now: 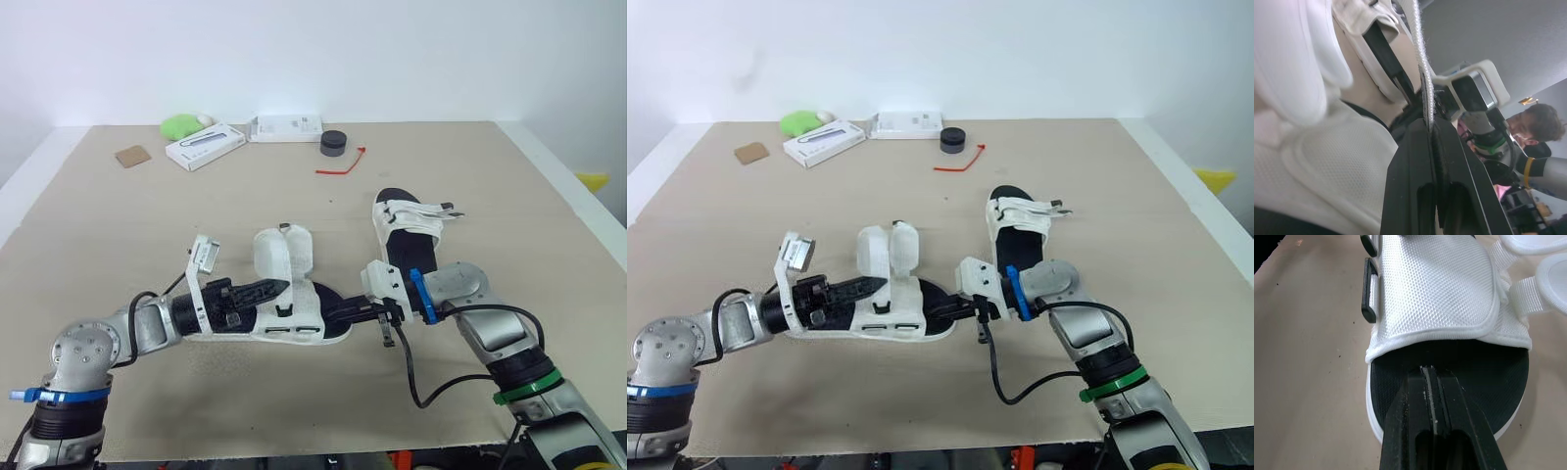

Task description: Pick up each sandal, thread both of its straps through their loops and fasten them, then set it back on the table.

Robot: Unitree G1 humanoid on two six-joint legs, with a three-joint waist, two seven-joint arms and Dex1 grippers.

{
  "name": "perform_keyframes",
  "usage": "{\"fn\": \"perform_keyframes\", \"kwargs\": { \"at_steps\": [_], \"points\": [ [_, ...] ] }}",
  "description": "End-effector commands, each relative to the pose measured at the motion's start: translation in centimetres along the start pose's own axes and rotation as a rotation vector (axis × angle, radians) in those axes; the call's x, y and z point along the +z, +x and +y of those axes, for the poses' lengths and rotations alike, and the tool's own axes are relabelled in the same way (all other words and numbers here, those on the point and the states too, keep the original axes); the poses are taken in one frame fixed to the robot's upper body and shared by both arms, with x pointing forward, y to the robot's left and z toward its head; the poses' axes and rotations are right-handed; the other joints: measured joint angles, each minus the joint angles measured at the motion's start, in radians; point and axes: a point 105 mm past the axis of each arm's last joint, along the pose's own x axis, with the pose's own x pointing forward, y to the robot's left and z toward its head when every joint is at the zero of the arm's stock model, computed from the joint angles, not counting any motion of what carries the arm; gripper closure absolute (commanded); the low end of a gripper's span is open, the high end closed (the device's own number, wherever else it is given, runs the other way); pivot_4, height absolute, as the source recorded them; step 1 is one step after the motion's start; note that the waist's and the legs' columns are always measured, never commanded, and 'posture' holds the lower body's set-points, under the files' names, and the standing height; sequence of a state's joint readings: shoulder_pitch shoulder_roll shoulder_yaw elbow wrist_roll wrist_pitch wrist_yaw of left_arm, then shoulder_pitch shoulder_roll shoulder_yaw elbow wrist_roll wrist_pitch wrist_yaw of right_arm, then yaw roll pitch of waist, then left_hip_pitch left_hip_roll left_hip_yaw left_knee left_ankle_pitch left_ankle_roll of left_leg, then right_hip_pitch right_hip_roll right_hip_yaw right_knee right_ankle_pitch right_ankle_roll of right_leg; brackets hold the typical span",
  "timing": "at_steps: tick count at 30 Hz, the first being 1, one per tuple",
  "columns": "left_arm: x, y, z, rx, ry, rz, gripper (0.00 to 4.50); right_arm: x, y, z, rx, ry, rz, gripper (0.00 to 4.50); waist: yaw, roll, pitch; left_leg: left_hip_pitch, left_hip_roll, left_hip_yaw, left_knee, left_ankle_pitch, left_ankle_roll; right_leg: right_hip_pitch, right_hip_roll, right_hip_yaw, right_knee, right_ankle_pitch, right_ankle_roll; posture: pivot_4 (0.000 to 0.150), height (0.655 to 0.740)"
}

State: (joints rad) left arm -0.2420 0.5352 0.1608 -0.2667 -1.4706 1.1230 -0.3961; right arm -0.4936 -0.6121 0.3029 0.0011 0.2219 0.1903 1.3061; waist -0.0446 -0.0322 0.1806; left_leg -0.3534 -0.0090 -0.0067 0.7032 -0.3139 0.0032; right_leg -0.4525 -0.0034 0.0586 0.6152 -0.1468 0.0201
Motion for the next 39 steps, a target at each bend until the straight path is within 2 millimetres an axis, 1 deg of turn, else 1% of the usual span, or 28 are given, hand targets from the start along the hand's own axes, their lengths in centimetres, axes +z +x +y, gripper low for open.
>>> {"fn": "perform_keyframes", "kwargs": {
  "at_steps": [1,2,4,8,15,18,26,31,39],
  "points": [
    [1.2,-0.4,-1.7,-0.044,0.050,-0.015,4.48,1.4,-0.4,-0.3,-0.008,-0.058,-0.019,4.50,0.000,0.000,0.000,0.000,0.000,0.000,0.000,0.000,0.000,0.000,0.000,0.000,0.000,0.000,0.000,0.150,0.7400],
    [1.4,-0.4,-1.9,-0.049,0.054,-0.016,4.48,1.4,-0.4,-0.3,-0.007,-0.058,-0.019,4.50,0.000,0.000,0.000,0.000,0.000,0.000,0.000,0.000,0.000,0.000,0.001,0.000,0.000,0.000,0.000,0.150,0.7400],
    [1.1,-0.7,-1.9,-0.036,0.068,0.015,4.48,1.4,-0.3,-0.3,-0.006,-0.059,-0.020,4.50,0.000,0.000,0.000,0.000,0.000,0.000,0.000,0.000,0.000,0.000,0.001,0.000,0.000,0.000,-0.001,0.150,0.7400],
    [-0.5,-1.4,-1.6,-0.007,0.092,0.102,4.48,1.4,-0.2,-0.3,-0.003,-0.062,-0.021,4.50,-0.001,0.000,0.000,0.000,0.000,0.001,0.000,0.000,0.000,0.000,0.001,0.000,0.000,0.000,0.000,0.150,0.7400],
    [-1.4,-1.6,-1.3,0.009,0.106,0.123,4.48,1.4,-0.1,-0.3,-0.001,-0.064,-0.023,4.50,0.000,0.000,0.000,0.000,0.000,0.000,0.000,0.000,0.000,0.000,0.001,0.000,0.000,0.000,-0.001,0.150,0.7400],
    [-1.5,-1.7,-1.0,0.027,0.122,0.121,4.48,1.4,-0.1,-0.3,-0.003,-0.063,-0.025,4.50,0.000,0.000,0.000,0.000,0.000,0.000,0.000,0.000,0.000,0.000,0.001,0.000,0.000,-0.001,-0.001,0.150,0.7400],
    [-0.6,-1.2,-0.2,0.068,0.206,0.095,4.48,1.5,0.1,-0.2,-0.001,-0.065,-0.028,4.50,0.000,0.000,0.000,0.000,0.000,0.000,0.000,0.000,0.000,0.000,0.001,0.000,0.000,0.000,-0.001,0.150,0.7400],
    [-0.3,-0.8,-0.7,0.036,0.231,0.100,4.48,1.5,0.1,-0.2,0.001,-0.062,-0.027,4.50,0.000,0.000,0.000,0.000,0.000,0.000,0.000,0.000,0.000,0.000,0.001,0.000,0.000,-0.001,-0.001,0.150,0.7400],
    [-0.8,-0.6,-1.5,0.000,0.251,0.131,4.48,1.5,0.1,-0.2,0.000,-0.058,-0.027,4.50,0.000,0.000,0.000,0.000,0.001,0.000,0.000,0.000,0.000,0.000,0.001,0.000,0.000,-0.001,-0.001,0.150,0.7400]
  ]
}}
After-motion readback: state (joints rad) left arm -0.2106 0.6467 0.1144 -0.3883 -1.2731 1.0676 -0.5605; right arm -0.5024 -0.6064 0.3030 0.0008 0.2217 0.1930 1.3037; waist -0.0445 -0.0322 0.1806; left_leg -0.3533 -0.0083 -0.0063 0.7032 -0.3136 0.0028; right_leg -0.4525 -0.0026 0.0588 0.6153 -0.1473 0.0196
